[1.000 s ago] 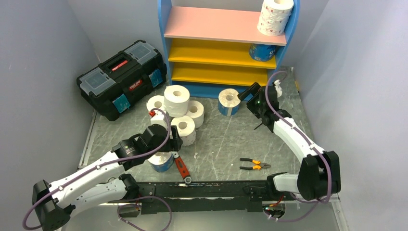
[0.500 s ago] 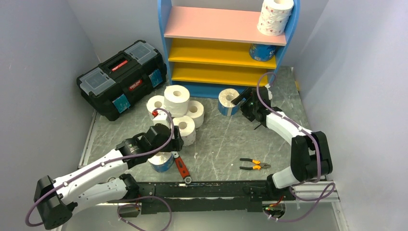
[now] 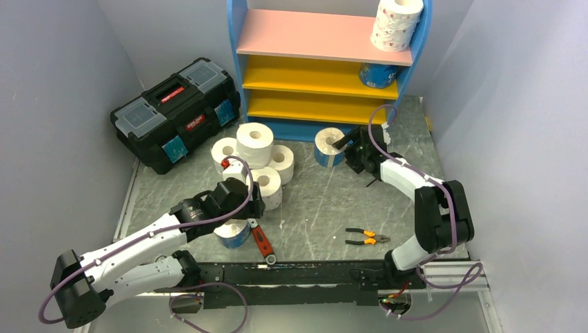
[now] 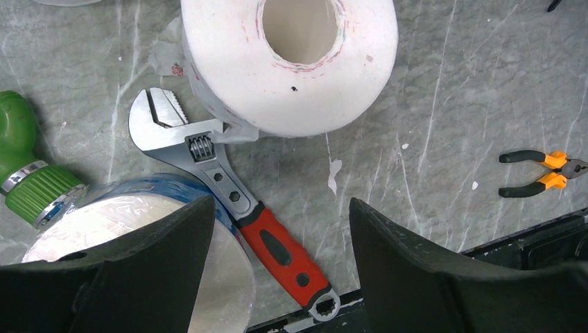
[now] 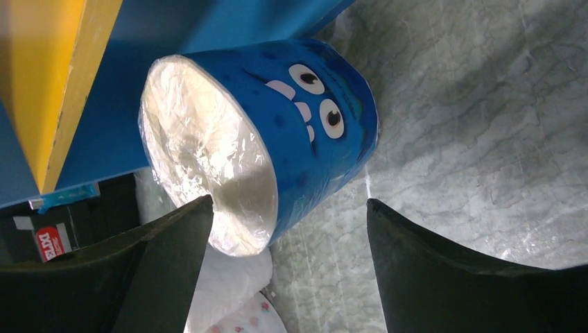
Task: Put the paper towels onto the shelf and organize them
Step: Pick up the paper towel from the center of the board.
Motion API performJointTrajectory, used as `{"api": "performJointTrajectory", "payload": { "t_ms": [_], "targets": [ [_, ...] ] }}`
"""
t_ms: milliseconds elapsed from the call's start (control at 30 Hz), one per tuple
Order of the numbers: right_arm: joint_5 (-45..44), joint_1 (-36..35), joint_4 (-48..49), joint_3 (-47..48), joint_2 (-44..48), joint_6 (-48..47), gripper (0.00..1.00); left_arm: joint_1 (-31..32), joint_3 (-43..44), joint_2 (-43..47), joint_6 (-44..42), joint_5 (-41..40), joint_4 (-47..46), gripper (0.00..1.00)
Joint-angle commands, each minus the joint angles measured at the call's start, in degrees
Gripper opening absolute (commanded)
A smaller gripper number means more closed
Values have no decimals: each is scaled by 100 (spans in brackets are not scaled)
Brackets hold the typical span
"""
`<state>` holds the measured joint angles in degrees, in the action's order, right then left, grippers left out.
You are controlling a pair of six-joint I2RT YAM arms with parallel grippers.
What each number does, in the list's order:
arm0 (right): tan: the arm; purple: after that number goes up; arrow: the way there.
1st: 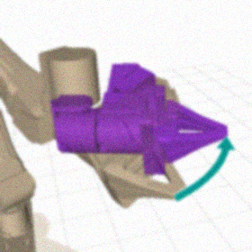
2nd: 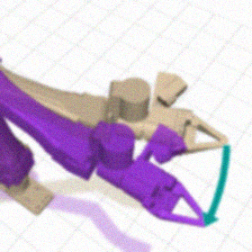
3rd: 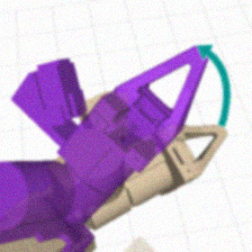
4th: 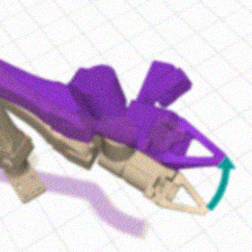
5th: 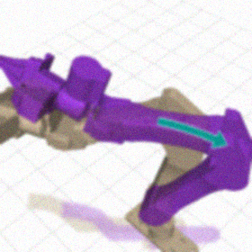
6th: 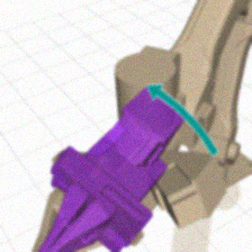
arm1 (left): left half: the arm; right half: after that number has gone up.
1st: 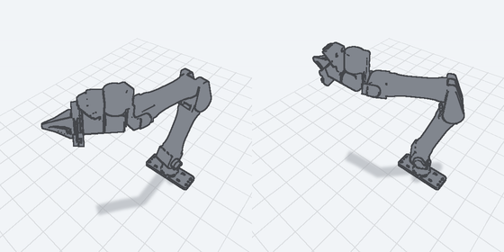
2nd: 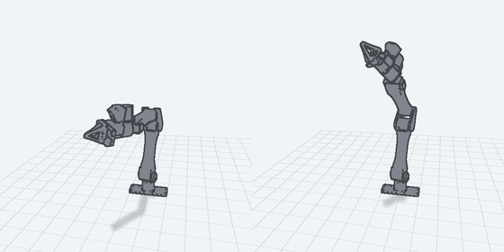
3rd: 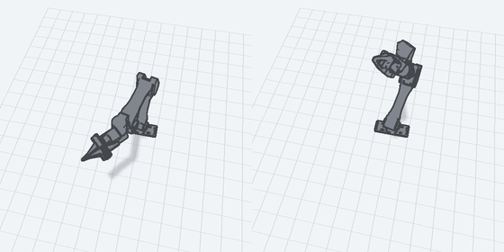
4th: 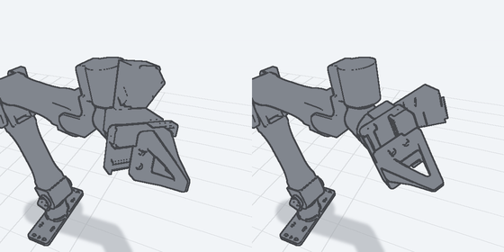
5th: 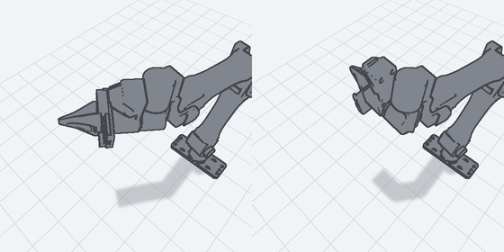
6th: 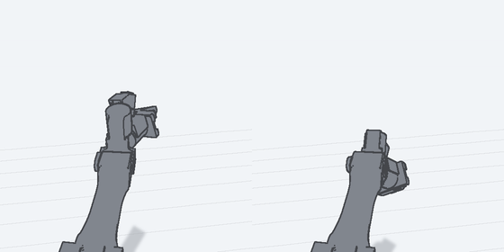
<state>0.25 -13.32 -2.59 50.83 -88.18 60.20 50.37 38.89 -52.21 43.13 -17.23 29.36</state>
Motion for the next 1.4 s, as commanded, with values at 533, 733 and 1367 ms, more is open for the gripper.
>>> {"api": "performJointTrajectory", "payload": {
  "t_ms": [533, 733, 1367],
  "targets": [
    [-338, -188, 382, 442, -515, 283, 65, -10, 22, -36, 11, 25, -211, 77],
    [-531, -304, 151, 401, -423, 94, 52, -8, 13, -53, 28, 62, -215, 77],
    [-521, -594, -1368, 770, 1266, -16, 0, -7, -39, 189, 142, 130, -177, 76]
  ]
}}
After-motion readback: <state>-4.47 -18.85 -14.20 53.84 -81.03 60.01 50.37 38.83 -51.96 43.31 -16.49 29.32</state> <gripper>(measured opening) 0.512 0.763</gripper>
